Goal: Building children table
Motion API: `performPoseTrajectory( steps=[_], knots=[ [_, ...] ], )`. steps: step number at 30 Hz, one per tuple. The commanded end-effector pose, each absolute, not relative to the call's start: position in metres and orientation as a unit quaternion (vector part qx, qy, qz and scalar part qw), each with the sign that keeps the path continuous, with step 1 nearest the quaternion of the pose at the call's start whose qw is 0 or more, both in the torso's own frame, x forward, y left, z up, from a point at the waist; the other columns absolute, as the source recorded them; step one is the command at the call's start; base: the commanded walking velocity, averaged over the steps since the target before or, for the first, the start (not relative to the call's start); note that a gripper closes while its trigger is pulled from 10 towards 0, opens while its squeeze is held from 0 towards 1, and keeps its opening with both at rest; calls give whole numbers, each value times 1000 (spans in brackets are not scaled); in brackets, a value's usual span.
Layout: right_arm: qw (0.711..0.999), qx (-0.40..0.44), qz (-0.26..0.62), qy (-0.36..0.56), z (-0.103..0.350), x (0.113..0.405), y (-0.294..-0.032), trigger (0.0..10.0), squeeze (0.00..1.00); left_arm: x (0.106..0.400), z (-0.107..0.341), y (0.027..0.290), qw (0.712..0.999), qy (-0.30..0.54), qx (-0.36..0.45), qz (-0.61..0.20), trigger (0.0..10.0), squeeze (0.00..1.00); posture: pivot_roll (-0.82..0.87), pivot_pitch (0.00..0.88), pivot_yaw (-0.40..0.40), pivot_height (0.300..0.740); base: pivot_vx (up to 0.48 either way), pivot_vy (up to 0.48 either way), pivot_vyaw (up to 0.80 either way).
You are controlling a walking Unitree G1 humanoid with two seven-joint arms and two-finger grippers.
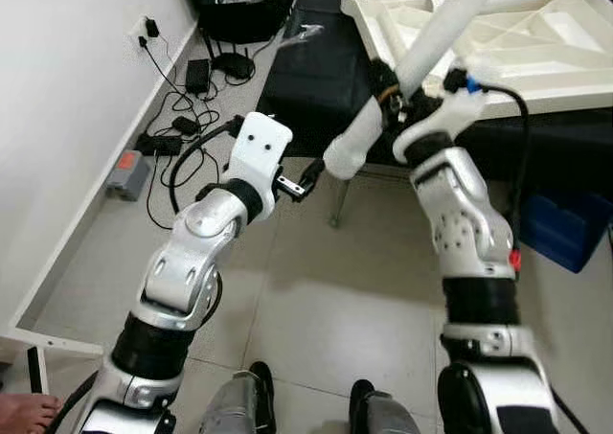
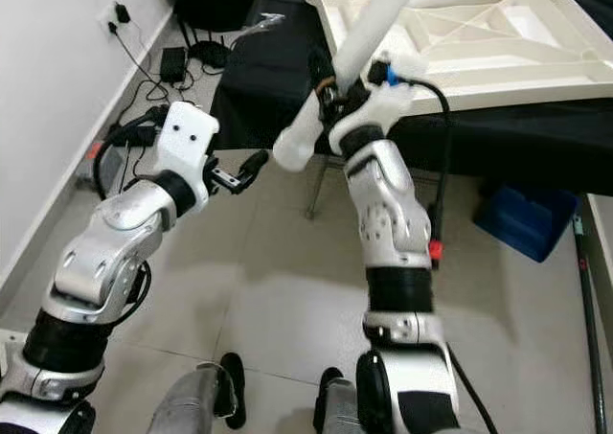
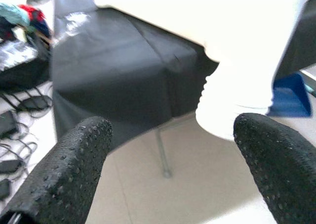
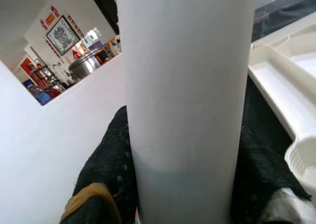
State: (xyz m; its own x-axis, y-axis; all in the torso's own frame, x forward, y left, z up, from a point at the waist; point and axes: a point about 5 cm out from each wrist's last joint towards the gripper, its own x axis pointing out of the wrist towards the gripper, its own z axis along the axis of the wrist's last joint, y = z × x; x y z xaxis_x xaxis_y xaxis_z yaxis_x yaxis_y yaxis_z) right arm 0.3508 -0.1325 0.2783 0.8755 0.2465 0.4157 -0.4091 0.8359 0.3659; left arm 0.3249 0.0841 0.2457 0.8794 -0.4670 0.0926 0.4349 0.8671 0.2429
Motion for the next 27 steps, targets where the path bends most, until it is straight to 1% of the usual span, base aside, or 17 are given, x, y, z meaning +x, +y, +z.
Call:
performPoseTrajectory(
  steps=[1, 3, 8, 10, 13, 20, 22, 26, 27],
  knots=[
    [935, 239, 192, -180, 281, 342, -125, 0, 0, 327, 238, 78, 961, -62, 99, -251, 10000, 0, 148, 217, 12, 740, 0, 0, 0],
    [934, 243, 196, -174, 279, 338, -122, 0, 0, 327, 233, 71, 958, -48, 83, -271, 10000, 0, 150, 221, 14, 740, 0, 0, 0],
    [932, 248, 200, -171, 279, 334, -119, 0, 0, 328, 226, 64, 953, -35, 76, -290, 10000, 0, 145, 226, 19, 740, 0, 0, 0],
    [930, 252, 209, -169, 281, 330, -116, 0, 0, 329, 222, 56, 948, -27, 68, -310, 10000, 0, 147, 233, 14, 740, 0, 0, 0],
    [926, 255, 223, -164, 283, 326, -111, 0, 0, 333, 220, 50, 945, -29, 77, -315, 10000, 0, 145, 236, 16, 740, 0, 0, 0],
    [923, 251, 249, -153, 282, 317, -102, 0, 0, 342, 220, 48, 943, -33, 96, -317, 10000, 0, 138, 242, 20, 740, 0, 0, 0],
    [924, 237, 263, -142, 277, 311, -98, 0, 0, 347, 221, 49, 941, -36, 106, -319, 10000, 0, 136, 244, 19, 740, 0, 0, 0],
    [926, 235, 264, -131, 273, 308, -97, 0, 0, 349, 221, 49, 940, -39, 110, -320, 10000, 0, 136, 244, 19, 740, 0, 0, 0],
    [926, 237, 264, -129, 273, 307, -97, 0, 0, 348, 220, 48, 938, -40, 112, -325, 1922, 0, 140, 249, 18, 740, 0, 0, 0]
  ],
)
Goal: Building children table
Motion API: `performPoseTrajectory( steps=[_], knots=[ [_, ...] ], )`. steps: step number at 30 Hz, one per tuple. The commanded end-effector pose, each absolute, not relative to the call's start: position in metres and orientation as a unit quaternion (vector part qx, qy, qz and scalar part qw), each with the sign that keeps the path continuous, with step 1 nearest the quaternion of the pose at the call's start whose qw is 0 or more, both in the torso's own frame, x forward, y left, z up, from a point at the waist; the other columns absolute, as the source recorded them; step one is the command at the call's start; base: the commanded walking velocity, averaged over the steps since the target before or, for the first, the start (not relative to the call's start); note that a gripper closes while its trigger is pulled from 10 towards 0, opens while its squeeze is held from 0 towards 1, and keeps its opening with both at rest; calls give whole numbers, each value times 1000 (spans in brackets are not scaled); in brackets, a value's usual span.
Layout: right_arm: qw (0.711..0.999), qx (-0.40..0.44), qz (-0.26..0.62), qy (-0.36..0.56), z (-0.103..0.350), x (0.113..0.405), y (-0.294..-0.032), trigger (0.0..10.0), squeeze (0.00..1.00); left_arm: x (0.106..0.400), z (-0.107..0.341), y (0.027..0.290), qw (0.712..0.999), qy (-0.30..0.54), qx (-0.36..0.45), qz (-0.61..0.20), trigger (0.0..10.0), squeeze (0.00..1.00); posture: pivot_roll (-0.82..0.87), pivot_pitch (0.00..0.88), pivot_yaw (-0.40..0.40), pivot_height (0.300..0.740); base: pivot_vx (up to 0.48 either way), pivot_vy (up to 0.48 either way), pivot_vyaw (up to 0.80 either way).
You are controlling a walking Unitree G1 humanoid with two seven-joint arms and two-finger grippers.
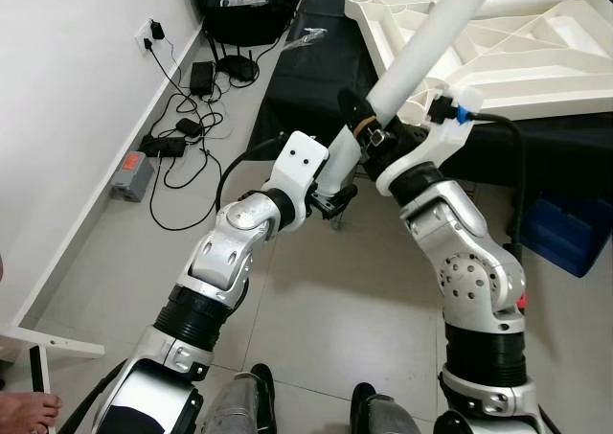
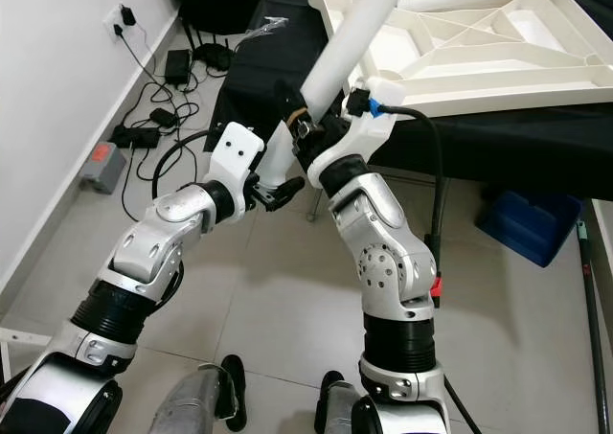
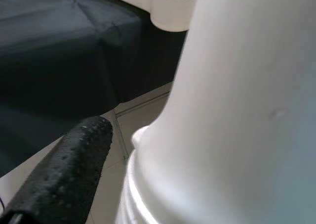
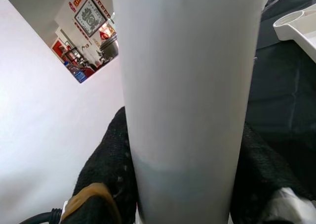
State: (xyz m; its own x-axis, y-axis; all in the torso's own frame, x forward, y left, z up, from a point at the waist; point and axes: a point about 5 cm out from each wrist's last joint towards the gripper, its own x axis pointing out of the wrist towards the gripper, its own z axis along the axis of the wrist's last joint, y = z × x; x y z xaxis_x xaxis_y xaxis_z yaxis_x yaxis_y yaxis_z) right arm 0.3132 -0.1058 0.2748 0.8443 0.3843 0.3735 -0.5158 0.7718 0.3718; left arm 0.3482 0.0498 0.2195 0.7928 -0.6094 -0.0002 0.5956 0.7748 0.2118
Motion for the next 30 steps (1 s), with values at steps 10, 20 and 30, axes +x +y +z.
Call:
performPoseTrajectory(
  steps=[10, 20, 30],
  knots=[
    [924, 228, 284, -119, 270, 303, -92, 0, 0, 336, 213, 39, 920, -65, 148, -357, 0, 0, 137, 255, 20, 740, 0, 0, 0],
    [928, 210, 288, -111, 268, 302, -93, 0, 0, 333, 202, 30, 899, -52, 215, -378, 10000, 0, 133, 245, 22, 740, 0, 0, 0],
    [927, 200, 297, -112, 269, 301, -92, 0, 0, 333, 203, 31, 894, -69, 234, -376, 10000, 0, 134, 238, 25, 740, 0, 0, 0]
  ],
)
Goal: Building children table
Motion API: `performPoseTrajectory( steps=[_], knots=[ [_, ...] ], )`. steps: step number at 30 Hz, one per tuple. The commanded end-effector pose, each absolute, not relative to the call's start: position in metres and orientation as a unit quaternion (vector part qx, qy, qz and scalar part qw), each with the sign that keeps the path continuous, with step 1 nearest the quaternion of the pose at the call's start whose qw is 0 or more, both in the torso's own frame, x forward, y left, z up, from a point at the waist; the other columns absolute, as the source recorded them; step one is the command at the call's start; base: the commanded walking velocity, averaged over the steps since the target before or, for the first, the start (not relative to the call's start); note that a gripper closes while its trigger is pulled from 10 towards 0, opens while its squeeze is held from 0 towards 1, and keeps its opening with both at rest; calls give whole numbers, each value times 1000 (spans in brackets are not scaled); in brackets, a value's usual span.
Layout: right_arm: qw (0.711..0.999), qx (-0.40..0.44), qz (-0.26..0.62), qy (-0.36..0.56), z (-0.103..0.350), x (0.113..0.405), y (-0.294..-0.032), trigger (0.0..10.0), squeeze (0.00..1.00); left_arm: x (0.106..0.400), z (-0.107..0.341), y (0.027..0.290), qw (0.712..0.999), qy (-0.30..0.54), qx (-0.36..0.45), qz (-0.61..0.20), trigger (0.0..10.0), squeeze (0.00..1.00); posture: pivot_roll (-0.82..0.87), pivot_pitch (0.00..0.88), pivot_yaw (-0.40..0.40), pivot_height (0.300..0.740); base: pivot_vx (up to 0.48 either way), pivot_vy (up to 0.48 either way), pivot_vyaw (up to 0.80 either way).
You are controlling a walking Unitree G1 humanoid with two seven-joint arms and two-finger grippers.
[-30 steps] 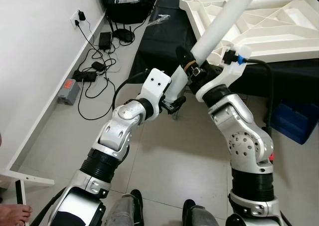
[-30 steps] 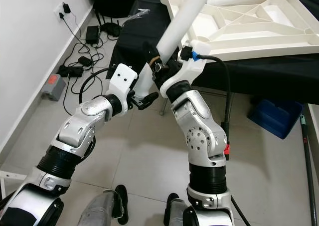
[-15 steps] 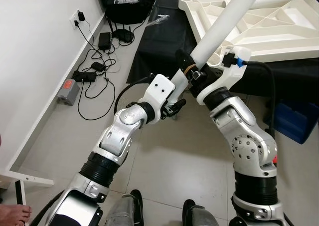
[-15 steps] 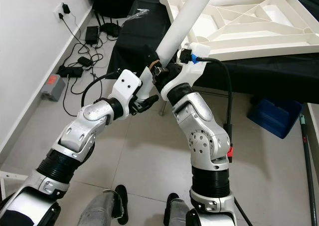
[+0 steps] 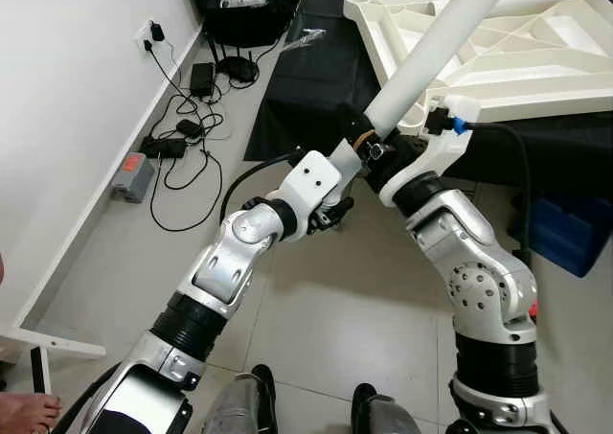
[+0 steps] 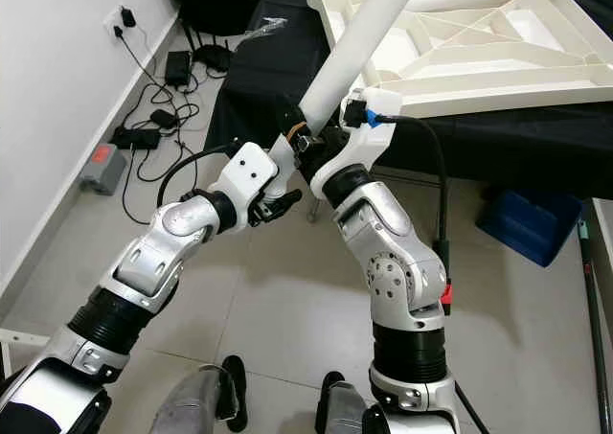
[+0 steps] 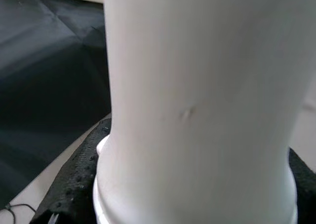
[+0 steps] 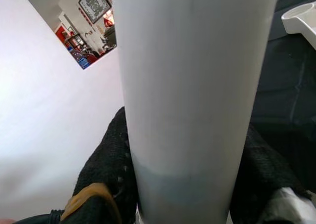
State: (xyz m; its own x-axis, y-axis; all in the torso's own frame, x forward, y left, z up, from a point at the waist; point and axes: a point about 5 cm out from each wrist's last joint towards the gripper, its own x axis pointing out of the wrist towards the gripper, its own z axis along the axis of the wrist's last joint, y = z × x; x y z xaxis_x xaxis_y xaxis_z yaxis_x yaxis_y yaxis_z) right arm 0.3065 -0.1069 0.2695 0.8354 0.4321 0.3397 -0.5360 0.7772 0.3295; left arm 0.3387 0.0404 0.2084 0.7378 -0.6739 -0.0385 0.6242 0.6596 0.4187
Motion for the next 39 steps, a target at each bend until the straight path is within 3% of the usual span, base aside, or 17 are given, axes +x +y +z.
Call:
performPoseTrajectory(
  steps=[1, 5, 6, 13, 14, 15, 17, 18, 19, 20, 25, 26, 39],
  knots=[
    [927, 199, 298, -111, 268, 301, -92, 0, 0, 333, 205, 31, 895, -70, 233, -375, 10000, 0, 134, 238, 27, 740, 0, 0, 0],
    [927, 195, 302, -109, 267, 300, -91, 0, 0, 333, 204, 29, 890, -66, 239, -384, 10000, 0, 133, 234, 26, 740, 0, 0, 0],
    [927, 195, 301, -109, 267, 300, -91, 0, 0, 331, 207, 28, 889, -81, 232, -387, 0, 0, 134, 233, 25, 740, 0, 0, 0],
    [927, 189, 305, -109, 266, 299, -90, 0, 0, 335, 211, 29, 894, -105, 237, -366, 0, 0, 133, 233, 26, 740, 0, 0, 0],
    [928, 189, 302, -109, 266, 299, -90, 0, 0, 336, 210, 30, 895, -99, 240, -362, 4235, 0, 129, 231, 26, 740, 0, 0, 0],
    [930, 190, 297, -107, 266, 300, -91, 0, 0, 335, 209, 30, 895, -95, 245, -361, 10000, 0, 130, 233, 25, 740, 0, 0, 0],
    [932, 190, 292, -106, 266, 300, -92, 0, 0, 334, 207, 30, 894, -91, 250, -361, 10000, 0, 130, 233, 25, 740, 0, 0, 0],
    [933, 190, 288, -107, 266, 301, -92, 10000, 0, 334, 207, 30, 893, -93, 252, -360, 10000, 0, 132, 235, 21, 740, 0, 0, 0],
    [934, 189, 285, -108, 267, 302, -93, 10000, 204, 333, 207, 30, 894, -96, 253, -357, 10000, 0, 132, 235, 21, 740, 0, 0, 0],
    [935, 188, 281, -110, 267, 303, -93, 10000, 1000, 333, 207, 30, 894, -98, 252, -356, 10000, 0, 132, 235, 23, 740, 0, 0, 0],
    [936, 190, 276, -111, 268, 305, -94, 10000, 1000, 332, 207, 31, 895, -104, 251, -354, 10000, 0, 132, 235, 23, 740, 0, 0, 0],
    [936, 192, 274, -113, 269, 306, -94, 10000, 0, 332, 208, 31, 896, -108, 249, -351, 10000, 0, 135, 238, 24, 740, 0, 0, 0],
    [941, 216, 222, -135, 285, 324, -103, 10000, 0, 327, 210, 27, 898, -120, 249, -343, 10000, 0, 140, 241, 25, 740, 0, 0, 0]
  ],
)
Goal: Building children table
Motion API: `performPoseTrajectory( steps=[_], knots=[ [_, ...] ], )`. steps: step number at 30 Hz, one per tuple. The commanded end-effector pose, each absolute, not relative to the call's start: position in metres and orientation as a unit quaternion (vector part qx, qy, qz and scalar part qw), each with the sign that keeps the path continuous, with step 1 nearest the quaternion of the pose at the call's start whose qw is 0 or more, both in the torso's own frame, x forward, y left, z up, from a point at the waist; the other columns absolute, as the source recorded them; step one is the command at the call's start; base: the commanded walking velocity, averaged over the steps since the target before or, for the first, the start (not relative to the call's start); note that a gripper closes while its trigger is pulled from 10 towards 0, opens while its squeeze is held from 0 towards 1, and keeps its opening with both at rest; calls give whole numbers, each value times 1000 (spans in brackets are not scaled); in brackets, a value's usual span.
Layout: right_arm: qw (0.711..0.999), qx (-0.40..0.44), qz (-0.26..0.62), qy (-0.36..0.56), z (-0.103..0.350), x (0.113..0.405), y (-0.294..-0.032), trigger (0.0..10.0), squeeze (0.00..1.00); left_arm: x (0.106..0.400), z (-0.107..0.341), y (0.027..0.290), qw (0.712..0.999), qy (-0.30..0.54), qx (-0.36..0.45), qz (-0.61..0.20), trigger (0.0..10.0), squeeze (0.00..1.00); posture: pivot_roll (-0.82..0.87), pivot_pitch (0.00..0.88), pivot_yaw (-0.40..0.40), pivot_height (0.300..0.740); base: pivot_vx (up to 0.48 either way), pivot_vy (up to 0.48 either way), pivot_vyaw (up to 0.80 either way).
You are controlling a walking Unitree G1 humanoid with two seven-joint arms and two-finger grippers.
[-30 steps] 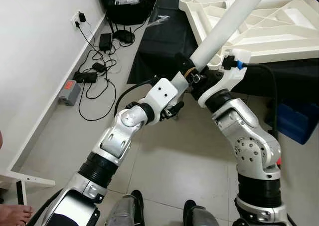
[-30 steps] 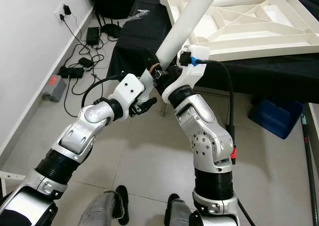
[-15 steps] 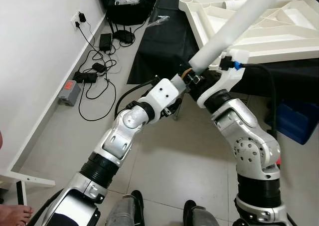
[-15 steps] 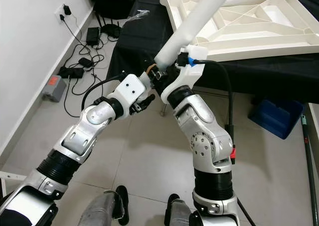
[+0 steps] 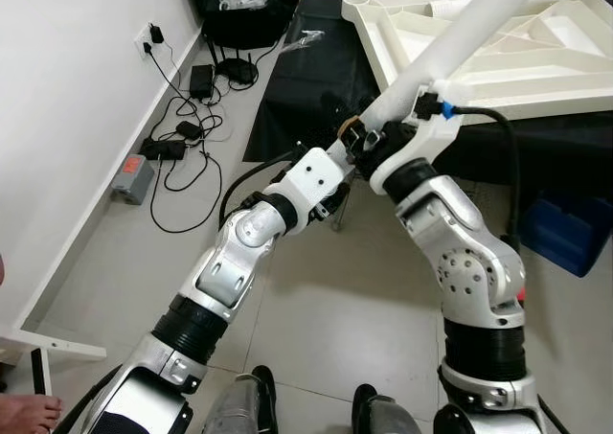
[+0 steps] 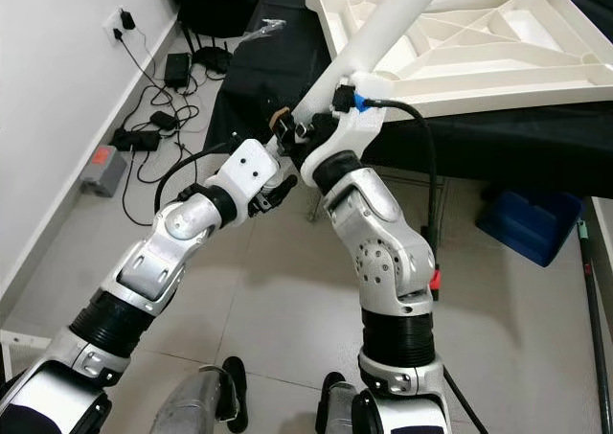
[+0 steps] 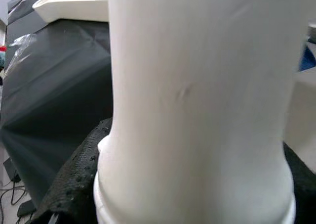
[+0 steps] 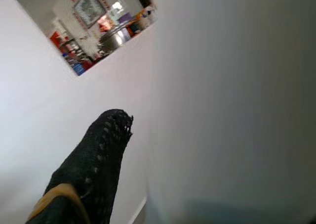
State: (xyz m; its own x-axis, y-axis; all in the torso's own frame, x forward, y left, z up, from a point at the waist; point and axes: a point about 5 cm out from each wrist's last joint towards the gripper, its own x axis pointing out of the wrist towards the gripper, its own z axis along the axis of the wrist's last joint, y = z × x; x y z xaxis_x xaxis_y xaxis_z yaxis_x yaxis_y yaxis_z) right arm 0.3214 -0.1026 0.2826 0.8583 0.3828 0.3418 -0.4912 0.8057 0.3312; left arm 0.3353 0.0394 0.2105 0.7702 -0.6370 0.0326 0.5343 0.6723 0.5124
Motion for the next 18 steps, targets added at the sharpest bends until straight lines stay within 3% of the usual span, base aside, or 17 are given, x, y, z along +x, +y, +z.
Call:
performPoseTrajectory(
  steps=[1, 14, 15, 18],
  knots=[
    [941, 216, 222, -135, 285, 324, -103, 10000, 0, 327, 210, 27, 898, -120, 249, -343, 10000, 0, 140, 241, 25, 740, 0, 0, 0],
    [937, 237, 223, -127, 286, 327, -100, 10000, 0, 326, 212, 26, 897, -128, 255, -338, 10000, 0, 140, 246, 25, 740, 0, 0, 0],
    [935, 245, 225, -124, 285, 327, -99, 8314, 0, 327, 213, 27, 897, -129, 256, -336, 10000, 0, 140, 248, 24, 740, 0, 0, 0],
    [933, 251, 227, -122, 284, 328, -99, 8314, 0, 327, 212, 27, 897, -129, 257, -335, 10000, 0, 140, 248, 24, 740, 0, 0, 0]
  ],
)
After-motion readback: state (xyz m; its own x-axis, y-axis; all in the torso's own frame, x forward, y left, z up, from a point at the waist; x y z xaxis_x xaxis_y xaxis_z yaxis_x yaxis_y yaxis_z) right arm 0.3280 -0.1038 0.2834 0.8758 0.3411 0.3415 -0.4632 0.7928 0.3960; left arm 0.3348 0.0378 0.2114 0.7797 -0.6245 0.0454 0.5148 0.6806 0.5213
